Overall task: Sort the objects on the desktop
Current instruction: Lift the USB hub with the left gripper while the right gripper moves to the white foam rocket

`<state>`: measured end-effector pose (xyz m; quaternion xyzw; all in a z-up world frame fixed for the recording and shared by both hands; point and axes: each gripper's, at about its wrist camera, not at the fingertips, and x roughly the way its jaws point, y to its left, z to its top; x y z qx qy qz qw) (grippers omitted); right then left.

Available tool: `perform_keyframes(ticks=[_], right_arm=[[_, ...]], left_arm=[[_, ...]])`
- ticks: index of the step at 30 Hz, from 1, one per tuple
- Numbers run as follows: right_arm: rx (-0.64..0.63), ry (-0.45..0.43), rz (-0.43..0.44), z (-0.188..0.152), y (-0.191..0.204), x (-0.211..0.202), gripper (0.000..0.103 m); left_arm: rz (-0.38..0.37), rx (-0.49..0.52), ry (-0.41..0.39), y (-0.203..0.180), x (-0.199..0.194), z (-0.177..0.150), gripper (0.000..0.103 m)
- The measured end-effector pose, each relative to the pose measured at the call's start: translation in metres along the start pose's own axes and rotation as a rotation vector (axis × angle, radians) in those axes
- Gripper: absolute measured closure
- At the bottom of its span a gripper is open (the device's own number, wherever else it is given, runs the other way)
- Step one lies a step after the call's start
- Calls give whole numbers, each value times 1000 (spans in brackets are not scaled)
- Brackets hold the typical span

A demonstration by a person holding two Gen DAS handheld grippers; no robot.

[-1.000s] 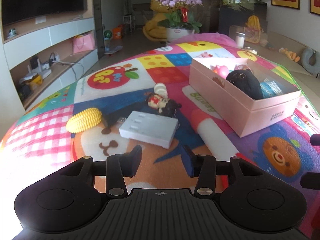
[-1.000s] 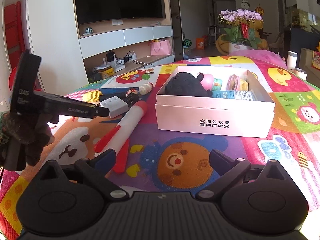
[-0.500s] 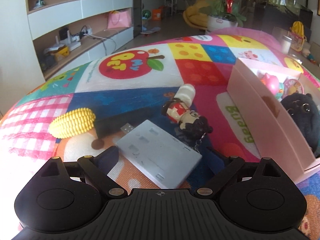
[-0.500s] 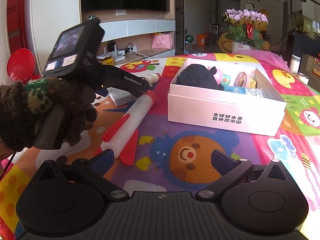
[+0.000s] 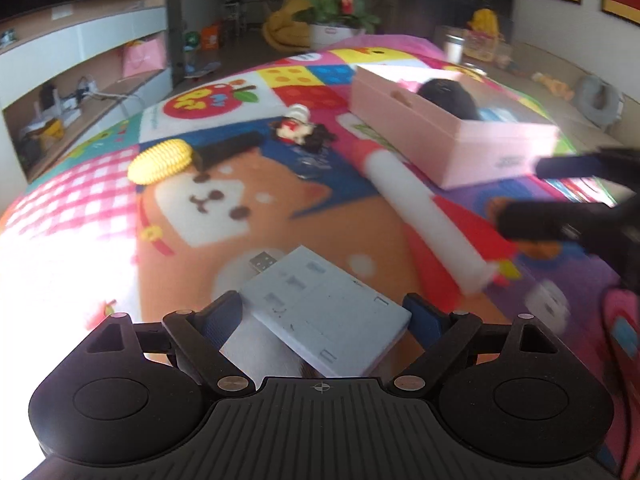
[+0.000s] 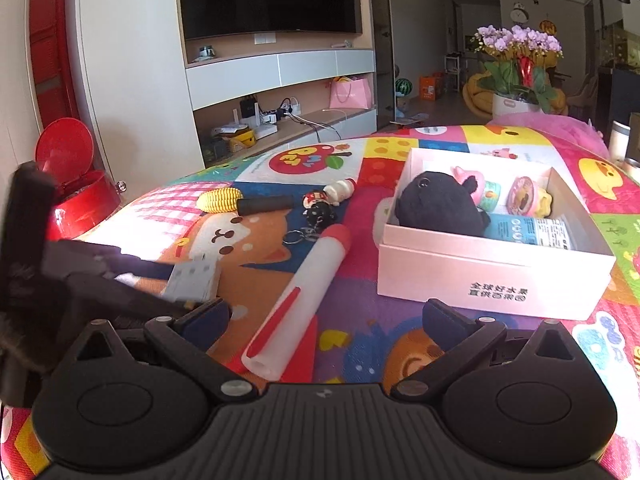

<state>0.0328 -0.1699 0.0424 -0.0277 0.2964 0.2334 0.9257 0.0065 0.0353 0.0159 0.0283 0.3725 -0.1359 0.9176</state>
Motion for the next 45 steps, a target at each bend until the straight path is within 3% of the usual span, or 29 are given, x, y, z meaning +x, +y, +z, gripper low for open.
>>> perform_keyframes(ticks=[5,10,16,20,25,28,30,36,38,41,45], right_arm=[[-34,33,26,9,13,24,0],[-5,88,24,20,21,47,0],[-48,97,7,10,23,42,0],[-43,117,-24,3,11,38,0],[46,145,-59,-8,-17,31,0],[213,203,11,-14,-40,33,0],[315,179,48,-16,-54,31,0],[469,223,98,-9,-74,35,0],[455,236,108,-8,-74,37,0],[311,268,104,-4,-62,40,0],[160,205,75,3,-35,33,0]], left_arm=[[30,0,-7,-7,-20,-24,4],[131,-39,7,14,-21,-25,0],[312,-127,-4,46,-23,-18,0],[227,-168,-5,46,-23,-18,0],[202,-160,-11,28,-15,-17,0],[179,-186,-23,24,-11,-12,0],[181,-199,-30,21,-7,-10,0],[229,-159,-27,8,3,-8,0],[234,-157,-26,7,3,-9,0],[241,-158,-25,7,3,-9,0],[243,-162,-27,7,3,-10,0]])
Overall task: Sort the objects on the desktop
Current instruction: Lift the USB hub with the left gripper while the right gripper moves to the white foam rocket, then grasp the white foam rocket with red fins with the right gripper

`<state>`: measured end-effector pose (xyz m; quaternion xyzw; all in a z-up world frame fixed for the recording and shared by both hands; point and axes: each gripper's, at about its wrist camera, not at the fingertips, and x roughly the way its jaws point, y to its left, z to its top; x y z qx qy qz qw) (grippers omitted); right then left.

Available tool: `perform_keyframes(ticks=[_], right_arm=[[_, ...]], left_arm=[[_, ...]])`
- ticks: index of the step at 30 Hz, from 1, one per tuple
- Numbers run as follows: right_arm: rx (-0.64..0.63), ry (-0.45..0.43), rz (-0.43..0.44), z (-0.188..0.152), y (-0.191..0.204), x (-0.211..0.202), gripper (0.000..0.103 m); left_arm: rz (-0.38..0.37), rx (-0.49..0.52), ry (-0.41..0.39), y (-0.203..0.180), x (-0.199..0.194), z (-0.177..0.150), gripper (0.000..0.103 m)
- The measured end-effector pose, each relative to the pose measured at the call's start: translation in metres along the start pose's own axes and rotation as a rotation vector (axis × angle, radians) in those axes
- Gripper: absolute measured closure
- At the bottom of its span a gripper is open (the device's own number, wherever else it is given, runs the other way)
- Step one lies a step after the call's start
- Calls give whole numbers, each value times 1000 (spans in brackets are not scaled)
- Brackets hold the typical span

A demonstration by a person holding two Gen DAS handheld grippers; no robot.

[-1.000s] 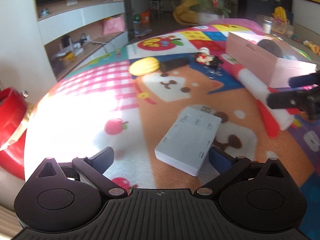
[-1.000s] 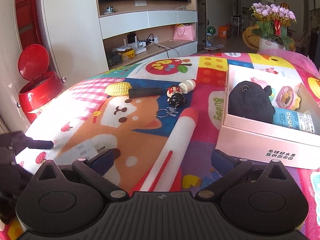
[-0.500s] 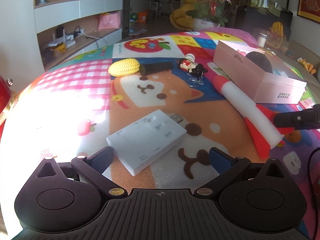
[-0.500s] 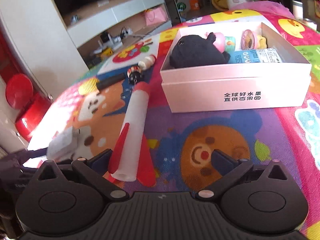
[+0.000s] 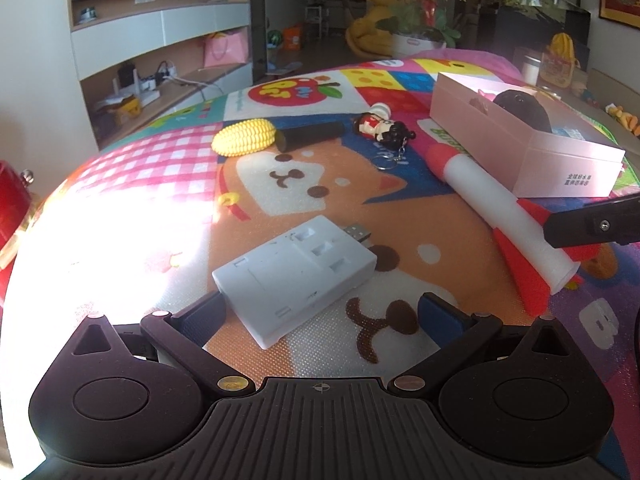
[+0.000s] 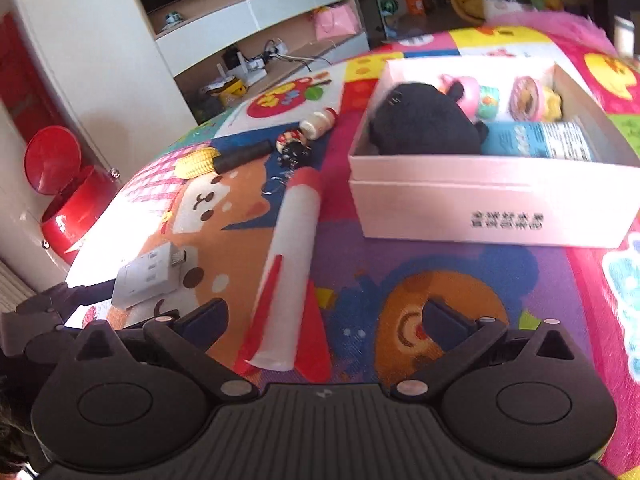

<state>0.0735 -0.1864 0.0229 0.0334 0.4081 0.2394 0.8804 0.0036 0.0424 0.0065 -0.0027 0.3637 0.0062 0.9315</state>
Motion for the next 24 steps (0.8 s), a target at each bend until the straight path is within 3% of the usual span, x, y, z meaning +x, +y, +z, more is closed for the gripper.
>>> perform_keyframes(ticks=[3,7,8,10,12,16,19,24], right_arm=[[-116,-39,-36,12,28,5,2],[-187,19,-69,41,50,35,38],[-180,49,-72,47,51,44,41],[-151,106,-85,53,48,60,60],[-134,128,-66,51,43,61,71],[-121,104,-27,34,33,33,73],[-126,88,-33,18,26,11,73],[-131,69,-56,-3,20,-12,73]], left_arm=[[2,0,-1,0,-1,0,0],[2,1,0,0,-1,-1,0],[2,1,0,0,-1,-1,0],[2,-2,0,0,-1,-1,0],[4,-19,7,1,-2,0,0],[-27,-125,28,5,0,13,0],[-20,-147,35,2,13,27,0],[-15,-52,26,-16,38,43,0]])
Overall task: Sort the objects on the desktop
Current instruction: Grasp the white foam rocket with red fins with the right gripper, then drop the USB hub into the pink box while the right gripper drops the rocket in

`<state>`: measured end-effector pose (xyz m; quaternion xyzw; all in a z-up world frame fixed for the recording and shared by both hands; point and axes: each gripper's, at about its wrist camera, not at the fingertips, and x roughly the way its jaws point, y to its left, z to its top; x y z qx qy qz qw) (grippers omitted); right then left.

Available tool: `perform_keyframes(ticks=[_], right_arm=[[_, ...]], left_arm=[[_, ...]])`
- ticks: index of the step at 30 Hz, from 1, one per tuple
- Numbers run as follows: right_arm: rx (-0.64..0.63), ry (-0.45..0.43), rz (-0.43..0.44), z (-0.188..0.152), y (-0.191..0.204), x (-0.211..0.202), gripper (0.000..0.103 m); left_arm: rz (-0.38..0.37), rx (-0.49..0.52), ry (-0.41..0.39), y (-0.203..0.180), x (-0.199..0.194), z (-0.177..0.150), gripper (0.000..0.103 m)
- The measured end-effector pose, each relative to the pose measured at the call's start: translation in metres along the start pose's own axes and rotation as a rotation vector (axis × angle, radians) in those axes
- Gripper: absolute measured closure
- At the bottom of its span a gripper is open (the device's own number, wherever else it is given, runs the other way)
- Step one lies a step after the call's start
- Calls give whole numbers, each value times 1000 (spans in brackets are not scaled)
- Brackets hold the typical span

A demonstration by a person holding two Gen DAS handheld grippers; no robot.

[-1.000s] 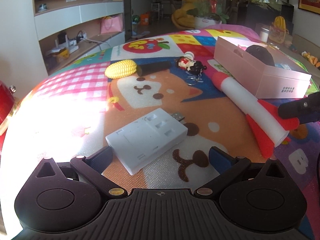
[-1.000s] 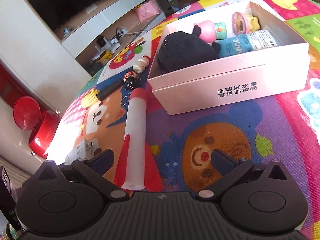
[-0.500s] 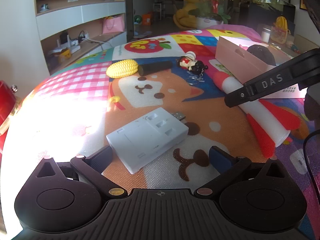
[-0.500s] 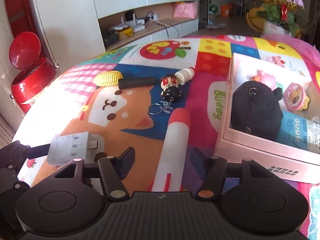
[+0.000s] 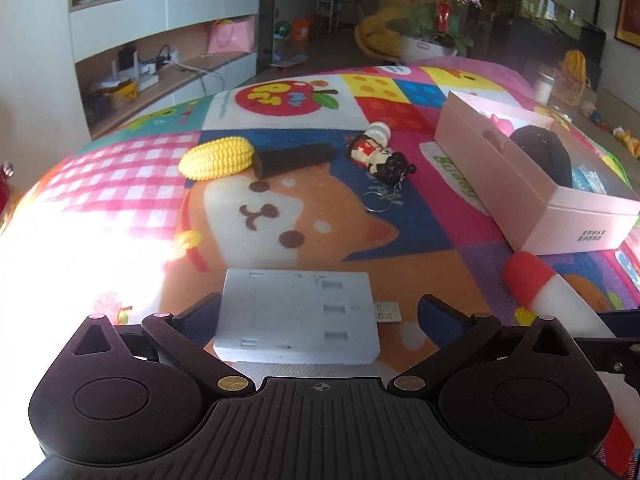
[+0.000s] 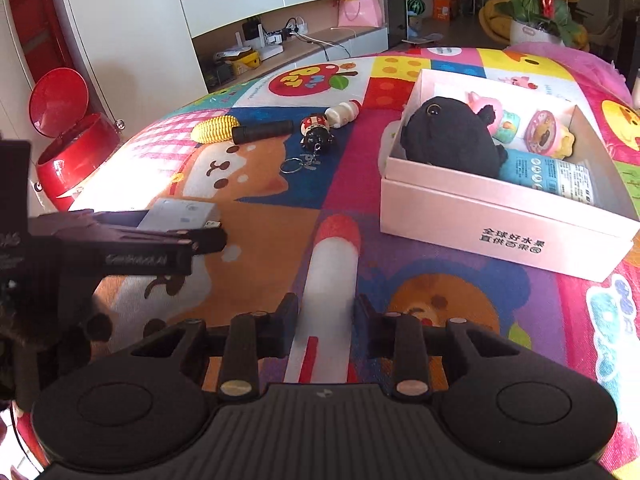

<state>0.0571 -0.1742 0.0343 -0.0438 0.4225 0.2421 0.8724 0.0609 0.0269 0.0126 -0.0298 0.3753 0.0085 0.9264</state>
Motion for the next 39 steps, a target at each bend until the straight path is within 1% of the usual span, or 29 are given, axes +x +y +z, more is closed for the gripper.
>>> perform_keyframes(ticks=[4,7,8,10,14,18,20,22,25,27,30,33,35,36,37,39], right_arm=[[-38,-15,-26,-11,0,-6,73],[-35,-17,-14,-14,-1,-5,73],[-31,-16,-8,-14,-2,-4,73],[-22,-15,5,-14,-2,-3,73],[-29,-26,24,-15,1,-9,74],[-32,-58,18,-15,1,-24,75],[-25,-84,9,-14,-3,-36,75],[-19,-122,-8,-13,-8,-50,76],[16,-203,-42,-5,-23,-78,76],[55,-265,-56,4,-37,-99,76],[92,-381,-108,22,-58,-130,76],[109,-474,-166,44,-79,-152,76],[109,-520,-214,57,-91,-159,76],[109,-533,-239,63,-96,-159,76],[112,-543,-259,68,-102,-159,76],[126,-552,-290,79,-112,-153,76]], left_arm=[[21,79,5,-12,3,-4,0],[28,105,2,-15,-1,-6,0],[28,116,1,-16,-3,-7,1],[25,137,-7,-19,-7,-8,9],[20,175,-20,-25,-16,-10,8],[-17,200,-50,-32,-34,-12,8],[-61,196,-78,-35,-49,-10,8],[-106,194,-125,-39,-66,-3,8],[-160,195,-206,-49,-89,14,8],[-210,198,-254,-59,-99,30,8],[-289,211,-294,-79,-99,60,8],[-334,216,-325,-106,-80,92,8],[-376,172,-341,-122,-60,115,8],[-403,147,-343,-128,-48,125,5],[-418,131,-328,-133,-36,135,3],[-422,106,-293,-137,-20,149,3]])
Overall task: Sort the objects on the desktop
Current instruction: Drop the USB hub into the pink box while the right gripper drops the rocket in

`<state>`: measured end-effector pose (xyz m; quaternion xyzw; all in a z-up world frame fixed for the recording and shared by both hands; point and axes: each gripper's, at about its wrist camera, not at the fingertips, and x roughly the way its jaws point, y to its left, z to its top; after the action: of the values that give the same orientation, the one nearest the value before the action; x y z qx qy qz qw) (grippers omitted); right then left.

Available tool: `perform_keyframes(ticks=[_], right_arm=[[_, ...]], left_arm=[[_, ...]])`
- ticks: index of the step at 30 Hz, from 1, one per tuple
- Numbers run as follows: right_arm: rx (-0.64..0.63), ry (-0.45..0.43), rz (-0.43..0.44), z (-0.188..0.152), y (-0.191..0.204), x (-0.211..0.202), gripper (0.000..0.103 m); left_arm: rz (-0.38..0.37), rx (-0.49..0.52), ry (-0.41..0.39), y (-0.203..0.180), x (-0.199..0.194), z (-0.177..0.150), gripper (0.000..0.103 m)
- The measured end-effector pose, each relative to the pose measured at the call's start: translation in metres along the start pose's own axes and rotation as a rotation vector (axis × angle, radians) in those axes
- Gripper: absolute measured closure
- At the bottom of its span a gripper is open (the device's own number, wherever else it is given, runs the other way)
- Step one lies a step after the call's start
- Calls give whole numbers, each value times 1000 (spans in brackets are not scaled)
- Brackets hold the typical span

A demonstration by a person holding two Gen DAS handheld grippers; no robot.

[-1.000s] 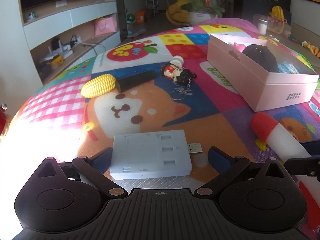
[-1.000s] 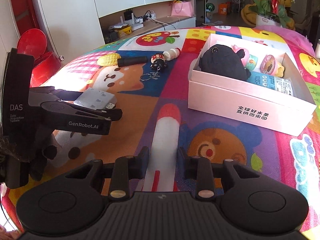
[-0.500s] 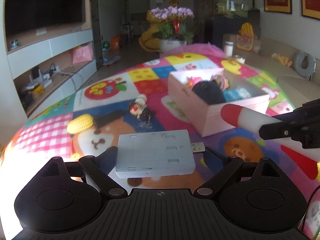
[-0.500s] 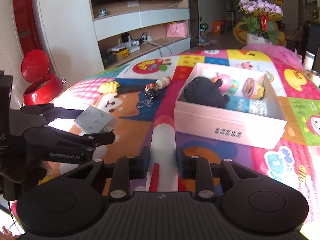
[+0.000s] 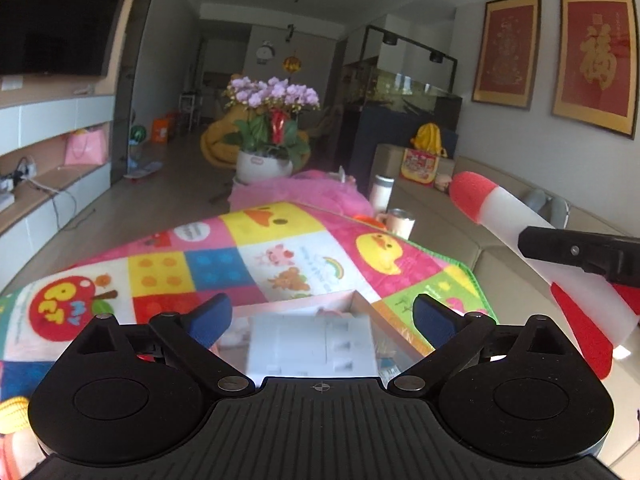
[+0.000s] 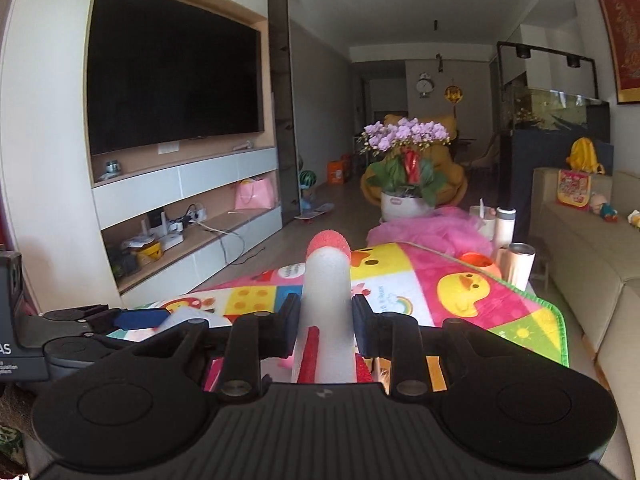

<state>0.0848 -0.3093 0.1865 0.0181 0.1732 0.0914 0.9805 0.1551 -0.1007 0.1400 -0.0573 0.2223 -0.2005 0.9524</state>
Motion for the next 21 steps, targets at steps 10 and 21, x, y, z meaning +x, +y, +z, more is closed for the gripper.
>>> perform_keyframes(ticks=[10,21], right_arm=[[76,135,26,-6,-20,82,76],[160,261,83,-31,8,141,57]], left_arm=[[158,-18,67,50,-49,-61,0],[269,-75,180,91,-95,-132,0]])
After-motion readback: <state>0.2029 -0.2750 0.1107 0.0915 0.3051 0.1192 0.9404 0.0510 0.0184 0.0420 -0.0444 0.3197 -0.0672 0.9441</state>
